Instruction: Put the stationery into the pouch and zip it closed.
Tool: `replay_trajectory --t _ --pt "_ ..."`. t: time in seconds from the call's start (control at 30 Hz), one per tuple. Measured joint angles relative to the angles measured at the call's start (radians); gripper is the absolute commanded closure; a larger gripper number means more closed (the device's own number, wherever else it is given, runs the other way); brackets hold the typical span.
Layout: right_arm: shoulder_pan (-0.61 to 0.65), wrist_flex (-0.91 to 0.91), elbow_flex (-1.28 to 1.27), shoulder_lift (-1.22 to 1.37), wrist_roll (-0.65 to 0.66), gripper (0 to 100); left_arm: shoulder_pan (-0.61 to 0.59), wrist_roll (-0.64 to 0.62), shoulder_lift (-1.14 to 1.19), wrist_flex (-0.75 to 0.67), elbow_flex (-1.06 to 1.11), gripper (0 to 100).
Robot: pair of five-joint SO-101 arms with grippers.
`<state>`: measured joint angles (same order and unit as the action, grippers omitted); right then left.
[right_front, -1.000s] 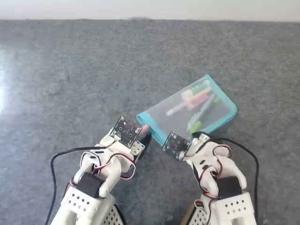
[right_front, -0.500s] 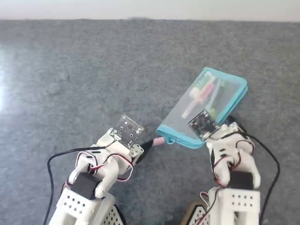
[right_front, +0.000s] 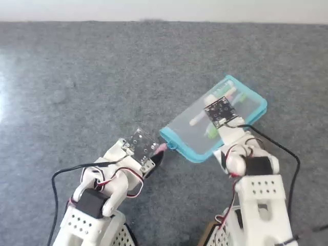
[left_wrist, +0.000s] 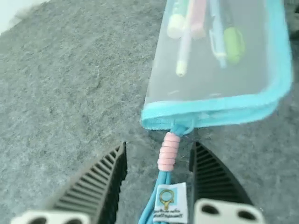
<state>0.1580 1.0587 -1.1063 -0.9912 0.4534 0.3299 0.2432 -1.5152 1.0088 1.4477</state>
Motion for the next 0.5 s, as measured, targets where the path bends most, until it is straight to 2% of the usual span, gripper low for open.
replay_trajectory --t 0.1,0.23,0.3,0.4,0.5 --pt "0.055 0.107 0.048 -0.137 -0.025 79.8 0.008 0.025 0.008 0.0 0.0 71" --pt "0.037 0.19 0.068 -0.29 -0.028 72.7 0.009 0.046 0.144 -0.031 -0.023 74" --pt "-0.006 0.19 0.051 -0.301 -0.029 73.0 0.002 0.061 0.25 -0.041 -0.08 74" --pt "0.003 0.19 0.035 -0.256 -0.028 74.2 -0.031 0.086 0.459 -0.044 -0.216 75" --pt "0.094 0.19 0.037 -0.21 -0.034 74.5 -0.046 0.137 0.7 -0.028 -0.382 75"
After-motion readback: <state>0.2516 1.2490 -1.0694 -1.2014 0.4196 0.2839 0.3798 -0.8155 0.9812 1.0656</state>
